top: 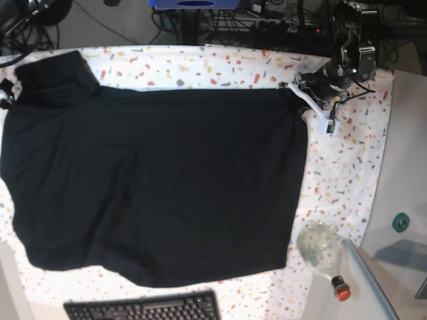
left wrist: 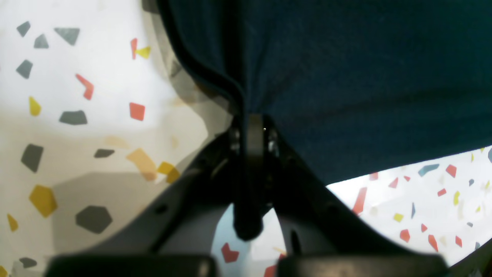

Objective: Layout the t-shirt on the table in an organized manner, then fold the t-shirt properly
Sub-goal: 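Lower the t-shirt flat onto the cloth, holding its edge with both grippers, then pull the held t-shirt edge taut between both grippers and lay it down, then release the t-shirt and regrasp its edge with both grippers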

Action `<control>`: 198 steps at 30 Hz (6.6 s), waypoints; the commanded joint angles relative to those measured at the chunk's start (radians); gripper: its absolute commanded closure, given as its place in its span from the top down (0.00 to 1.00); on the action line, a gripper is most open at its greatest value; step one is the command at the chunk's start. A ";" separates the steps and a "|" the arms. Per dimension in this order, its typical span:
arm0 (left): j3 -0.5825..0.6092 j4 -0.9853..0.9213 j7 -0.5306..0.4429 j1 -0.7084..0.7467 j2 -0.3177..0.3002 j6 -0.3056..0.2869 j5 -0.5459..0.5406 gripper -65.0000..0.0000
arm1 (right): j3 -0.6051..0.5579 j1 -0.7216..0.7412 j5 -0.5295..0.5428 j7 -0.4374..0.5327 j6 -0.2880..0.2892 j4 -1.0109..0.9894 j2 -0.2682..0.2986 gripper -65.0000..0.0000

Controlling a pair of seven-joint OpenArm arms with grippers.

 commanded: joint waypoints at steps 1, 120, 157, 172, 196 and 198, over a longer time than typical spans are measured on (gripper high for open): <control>-0.006 0.016 -0.005 0.000 -0.011 -0.001 -0.001 0.00 | -0.007 -0.005 0.016 0.026 0.008 0.003 0.019 0.47; -0.029 -0.037 0.139 -0.299 0.046 0.044 -0.004 0.00 | -0.424 0.343 0.013 0.112 -0.176 -0.103 0.087 0.00; -0.096 -0.261 0.139 -0.473 0.066 0.044 0.005 0.00 | -0.425 0.418 0.013 0.247 -0.176 -0.252 0.105 0.00; -0.105 -0.253 0.137 -0.476 0.066 0.044 -0.004 0.73 | -0.415 0.411 0.021 0.244 -0.172 -0.254 0.103 0.69; -0.535 -0.144 0.136 -0.175 0.069 -0.381 -0.092 1.00 | -0.413 -0.189 0.634 0.267 -0.270 0.155 0.047 0.33; -0.535 -0.164 0.134 -0.187 0.076 -0.381 -0.078 1.00 | -0.418 -0.189 0.634 0.272 -0.270 0.136 0.033 0.33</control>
